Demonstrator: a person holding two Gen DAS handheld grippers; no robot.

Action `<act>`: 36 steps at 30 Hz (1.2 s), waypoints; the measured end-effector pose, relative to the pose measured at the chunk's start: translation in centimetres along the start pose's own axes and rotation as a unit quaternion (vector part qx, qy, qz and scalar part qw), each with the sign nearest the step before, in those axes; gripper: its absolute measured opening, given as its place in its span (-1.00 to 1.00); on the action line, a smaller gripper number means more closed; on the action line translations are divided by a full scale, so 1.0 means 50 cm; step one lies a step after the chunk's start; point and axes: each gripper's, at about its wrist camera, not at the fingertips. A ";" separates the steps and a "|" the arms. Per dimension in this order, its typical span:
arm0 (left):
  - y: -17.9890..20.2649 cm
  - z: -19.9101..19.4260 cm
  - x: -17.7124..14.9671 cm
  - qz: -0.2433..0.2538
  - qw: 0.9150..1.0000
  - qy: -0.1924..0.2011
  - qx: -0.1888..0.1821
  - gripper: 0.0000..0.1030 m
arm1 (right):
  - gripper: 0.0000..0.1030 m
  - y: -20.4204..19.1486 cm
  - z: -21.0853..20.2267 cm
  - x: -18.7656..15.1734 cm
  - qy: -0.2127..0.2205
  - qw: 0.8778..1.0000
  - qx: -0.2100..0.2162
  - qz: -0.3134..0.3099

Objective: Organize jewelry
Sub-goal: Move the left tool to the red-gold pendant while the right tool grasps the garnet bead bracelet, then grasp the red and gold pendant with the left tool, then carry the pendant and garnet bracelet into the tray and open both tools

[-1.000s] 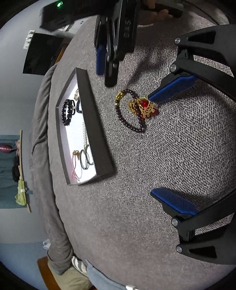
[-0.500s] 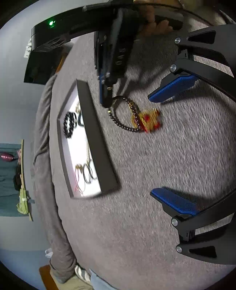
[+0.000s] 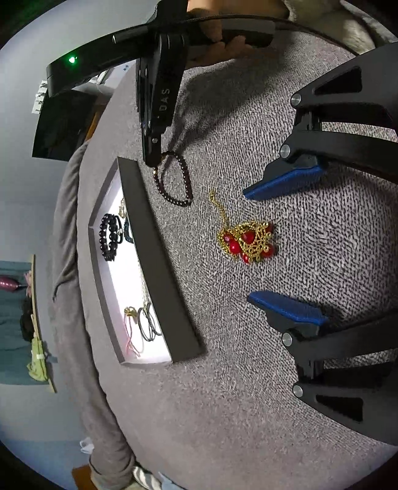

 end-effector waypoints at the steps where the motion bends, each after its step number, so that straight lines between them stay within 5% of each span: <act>1: 0.000 0.004 0.001 -0.001 1.000 -0.002 -0.002 0.14 | -0.92 0.000 0.001 -0.001 -0.003 1.000 0.003 0.000; 6: 0.005 0.008 0.003 0.016 1.000 0.004 0.003 0.06 | -0.51 -0.009 -0.001 -0.012 -0.015 1.000 0.024 -0.001; 8: 0.007 0.012 0.004 0.021 1.000 0.004 0.006 0.05 | -0.49 -0.015 0.001 -0.013 -0.015 1.000 0.021 -0.006; 10: 0.007 0.017 0.004 0.024 1.000 0.000 0.004 -0.07 | -0.49 -0.016 0.005 -0.014 -0.018 1.000 0.018 -0.006; 12: 0.006 0.017 0.003 0.026 1.000 -0.002 -0.001 -0.45 | -0.49 -0.013 0.010 -0.015 -0.022 1.000 0.019 -0.003; 15: 0.002 0.013 0.003 0.022 1.000 0.000 -0.007 -0.45 | -0.56 -0.012 0.013 -0.018 -0.022 0.999 0.023 -0.001; 17: 0.003 0.008 0.002 0.024 1.000 0.004 -0.003 -0.45 | -0.88 -0.016 0.013 -0.017 -0.020 1.000 0.023 -0.008; 27: -0.019 -0.067 0.024 0.003 0.998 0.056 0.020 -0.45 | -0.88 -0.027 -0.068 0.008 0.071 0.997 0.032 -0.024; 36: -0.051 -0.114 0.073 -0.021 0.996 0.080 0.028 -0.45 | -0.88 -0.007 -0.098 0.041 0.093 0.995 0.042 -0.010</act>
Point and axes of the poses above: each gripper's, at about its wrist camera, not at the fingertips, and z roughly the way its jaws point, y to its right, x to its top, and after that the axes turned 1 degree about z, right-handed
